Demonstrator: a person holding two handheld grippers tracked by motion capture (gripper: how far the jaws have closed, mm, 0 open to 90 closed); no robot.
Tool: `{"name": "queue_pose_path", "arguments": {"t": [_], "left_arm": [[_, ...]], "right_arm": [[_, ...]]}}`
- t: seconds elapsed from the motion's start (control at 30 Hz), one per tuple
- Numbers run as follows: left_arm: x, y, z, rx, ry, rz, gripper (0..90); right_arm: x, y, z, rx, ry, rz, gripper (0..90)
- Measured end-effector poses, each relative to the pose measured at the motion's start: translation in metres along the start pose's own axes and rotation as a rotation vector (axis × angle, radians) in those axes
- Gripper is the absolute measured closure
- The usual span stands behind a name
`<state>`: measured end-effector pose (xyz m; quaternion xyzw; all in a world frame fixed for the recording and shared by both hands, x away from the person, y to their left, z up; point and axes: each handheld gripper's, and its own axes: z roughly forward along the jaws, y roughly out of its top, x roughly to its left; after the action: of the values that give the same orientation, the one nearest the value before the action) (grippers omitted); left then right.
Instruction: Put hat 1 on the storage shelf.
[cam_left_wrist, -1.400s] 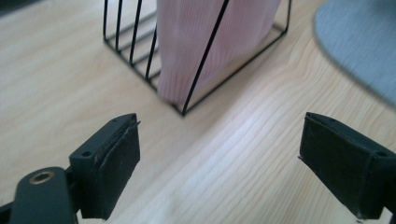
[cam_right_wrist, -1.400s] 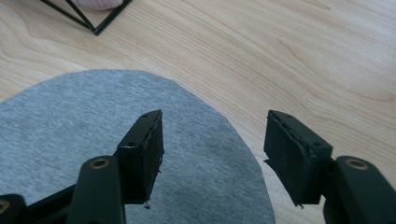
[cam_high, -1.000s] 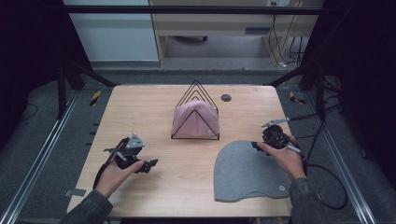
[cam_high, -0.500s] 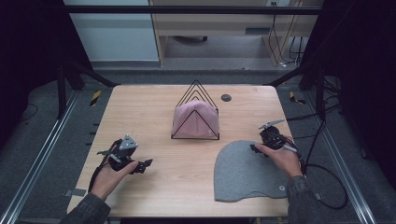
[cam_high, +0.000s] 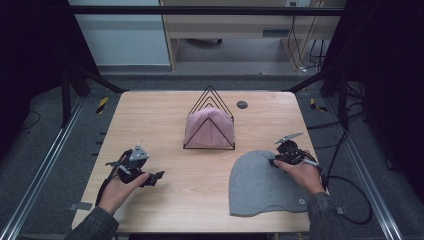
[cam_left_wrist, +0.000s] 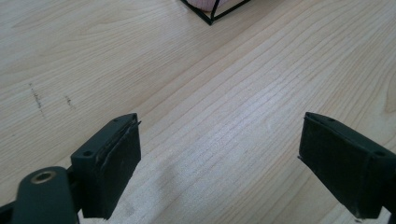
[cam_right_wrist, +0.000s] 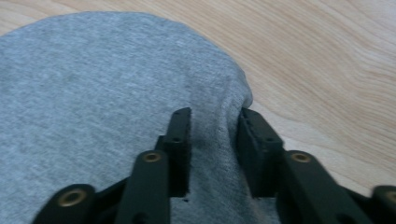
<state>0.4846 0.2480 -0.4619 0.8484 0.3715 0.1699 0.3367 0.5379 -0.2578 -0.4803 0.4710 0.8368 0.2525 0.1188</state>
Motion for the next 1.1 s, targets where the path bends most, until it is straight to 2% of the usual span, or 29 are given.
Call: {"name": "queue_pose_path", "arguments": {"t": [0.03, 0.07, 0.1, 0.2, 0.37, 0.47, 0.6, 0.77, 0.9, 0.93, 1.0, 1.03, 1.07, 1.1], "left_arm": [[0.0, 0.0, 0.0, 0.0, 0.0, 0.0, 12.2], [0.0, 0.0, 0.0, 0.0, 0.0, 0.001, 12.1], [0.0, 0.0, 0.0, 0.0, 0.0, 0.001, 12.1], [0.0, 0.0, 0.0, 0.002, 0.001, 0.002, 12.2], [-0.001, 0.0, 0.0, 0.003, -0.001, 0.002, 12.2], [0.0, 0.0, 0.001, 0.003, -0.001, 0.003, 12.3], [0.0, 0.0, 0.0, 0.002, 0.001, 0.003, 12.3], [0.0, 0.0, 0.0, 0.0, 0.0, 0.002, 12.4], [-0.001, 0.001, 0.0, -0.007, -0.004, 0.006, 12.3], [-0.001, 0.001, 0.0, -0.007, -0.004, 0.006, 12.3], [-0.002, 0.001, 0.0, -0.008, -0.008, 0.009, 12.3], [-0.002, 0.001, 0.0, -0.008, -0.01, 0.01, 12.3], [-0.003, 0.001, 0.0, -0.009, -0.014, 0.012, 12.3], [-0.003, 0.001, 0.0, -0.009, -0.014, 0.012, 12.3]], "right_arm": [[0.0, 0.0, 0.0, 0.0, 0.0, 0.0, 70.2], [0.001, -0.001, 0.0, -0.002, 0.024, -0.002, 78.7], [0.002, -0.001, -0.001, -0.001, 0.035, 0.001, 81.8], [0.004, -0.002, -0.001, -0.002, 0.04, -0.013, 84.7], [0.007, -0.002, -0.003, -0.014, 0.037, -0.02, 85.3], [0.011, -0.001, -0.007, -0.054, 0.055, -0.036, 85.4], [0.013, 0.001, -0.013, -0.076, 0.058, -0.05, 85.5], [0.018, 0.004, -0.028, -0.135, 0.078, -0.07, 85.6], [0.026, 0.006, -0.047, -0.199, 0.099, -0.093, 85.7], [0.026, 0.006, -0.047, -0.199, 0.099, -0.093, 85.7], [0.032, 0.008, -0.057, -0.226, 0.103, -0.107, 85.7], [0.038, 0.011, -0.07, -0.26, 0.111, -0.125, 85.6], [0.041, 0.012, -0.076, -0.27, 0.111, -0.131, 85.6], [0.041, 0.012, -0.076, -0.27, 0.111, -0.131, 85.6]]}}
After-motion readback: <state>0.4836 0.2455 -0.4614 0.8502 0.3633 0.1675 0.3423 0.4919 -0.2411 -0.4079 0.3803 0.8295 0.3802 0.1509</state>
